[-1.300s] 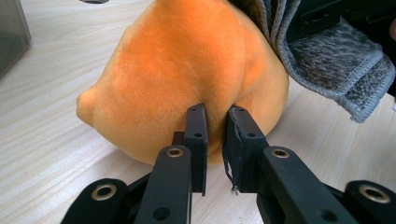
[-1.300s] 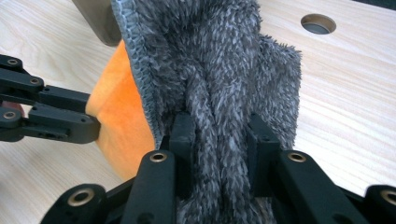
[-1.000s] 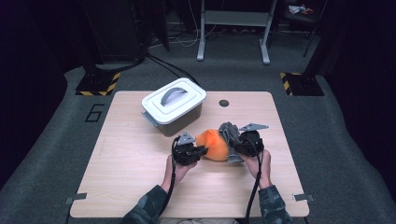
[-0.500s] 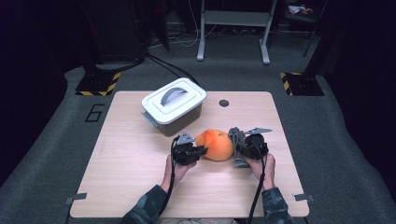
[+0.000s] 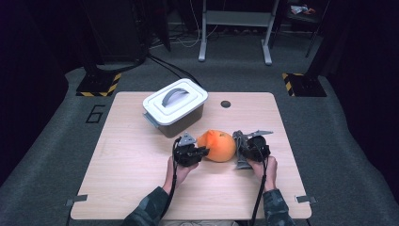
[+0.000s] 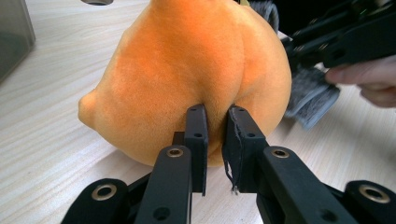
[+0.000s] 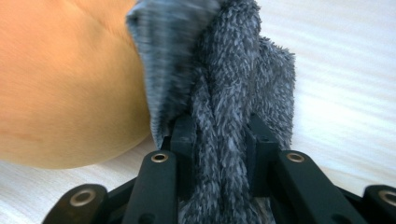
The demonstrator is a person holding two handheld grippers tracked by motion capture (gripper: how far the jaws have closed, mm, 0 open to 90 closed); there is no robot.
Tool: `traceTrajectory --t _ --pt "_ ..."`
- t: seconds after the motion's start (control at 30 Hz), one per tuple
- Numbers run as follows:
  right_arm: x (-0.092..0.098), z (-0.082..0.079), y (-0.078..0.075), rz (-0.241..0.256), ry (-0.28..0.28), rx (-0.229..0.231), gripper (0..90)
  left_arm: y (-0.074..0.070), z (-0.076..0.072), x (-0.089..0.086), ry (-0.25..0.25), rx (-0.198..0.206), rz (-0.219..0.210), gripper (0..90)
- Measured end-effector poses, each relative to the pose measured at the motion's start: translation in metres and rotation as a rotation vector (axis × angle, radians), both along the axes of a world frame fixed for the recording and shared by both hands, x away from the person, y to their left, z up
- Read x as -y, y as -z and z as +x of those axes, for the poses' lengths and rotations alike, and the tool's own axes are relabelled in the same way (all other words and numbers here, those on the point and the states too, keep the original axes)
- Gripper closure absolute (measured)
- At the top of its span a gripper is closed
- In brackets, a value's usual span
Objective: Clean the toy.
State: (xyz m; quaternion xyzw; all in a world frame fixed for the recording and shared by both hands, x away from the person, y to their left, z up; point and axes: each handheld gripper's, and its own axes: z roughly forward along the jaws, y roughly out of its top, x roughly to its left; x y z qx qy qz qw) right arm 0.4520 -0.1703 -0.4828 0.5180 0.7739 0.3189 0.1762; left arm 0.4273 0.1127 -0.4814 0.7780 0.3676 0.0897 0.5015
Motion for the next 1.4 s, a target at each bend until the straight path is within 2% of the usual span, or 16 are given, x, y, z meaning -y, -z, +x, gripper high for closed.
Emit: traceTrajectory --t 0.1,0.23,0.3,0.37,0.47,0.53,0.63,0.73,0.8,0.83,0.93,1.0,1.07,1.17,1.3,1.4 --pt "0.002 -0.007 -0.016 0.002 0.004 0.046 70.1 0.001 -0.001 0.000 -0.001 0.005 -0.003 79.0" --pt "-0.006 -0.019 -0.047 0.002 -0.045 0.134 70.0 0.001 0.000 -0.001 -0.002 -0.002 -0.003 78.9" --pt "-0.015 -0.024 -0.058 0.009 -0.081 0.154 69.9 0.000 0.000 -0.001 -0.005 -0.001 -0.002 78.7" --pt "-0.026 -0.025 -0.063 0.003 -0.118 0.155 69.8 0.000 0.000 -0.001 -0.002 0.001 -0.001 78.5" --pt "-0.040 -0.020 -0.058 -0.020 -0.148 0.124 69.8 0.000 0.000 -0.001 0.002 0.003 0.001 78.0" --pt "-0.045 -0.017 -0.052 -0.046 -0.132 0.123 69.9 0.001 0.000 -0.002 -0.004 0.003 0.000 77.4" --pt "-0.045 -0.014 -0.049 -0.021 -0.128 0.120 70.0 0.001 0.001 -0.004 0.000 -0.004 -0.004 76.3" --pt "-0.044 -0.012 -0.050 -0.024 -0.134 0.117 69.9 -0.001 0.001 -0.005 -0.002 0.002 0.003 72.8" --pt "-0.045 -0.012 -0.051 -0.021 -0.122 0.104 69.9 -0.001 0.002 -0.006 -0.010 0.009 0.011 67.1" --pt "-0.043 -0.010 -0.050 -0.030 -0.139 0.120 70.0 -0.001 0.002 -0.007 -0.004 0.013 0.017 63.8" --pt "-0.042 -0.008 -0.051 -0.027 -0.135 0.117 69.9 0.000 0.002 -0.008 -0.019 0.033 0.059 51.9" --pt "-0.041 -0.008 -0.050 -0.021 -0.126 0.116 69.9 0.003 0.003 -0.007 -0.021 0.030 0.065 46.0" --pt "-0.038 -0.007 -0.049 -0.019 -0.144 0.120 69.9 0.005 0.004 -0.007 -0.012 0.028 0.083 42.7" --pt "-0.038 -0.006 -0.049 -0.009 -0.135 0.114 69.9 0.009 0.006 -0.002 -0.009 0.018 0.099 40.3" --pt "-0.039 -0.006 -0.049 -0.004 -0.125 0.111 69.9 0.010 0.005 0.005 -0.018 0.048 0.126 45.5" --pt "-0.037 -0.006 -0.049 -0.013 -0.133 0.121 69.9 0.010 0.003 0.009 -0.035 0.068 0.153 58.7"
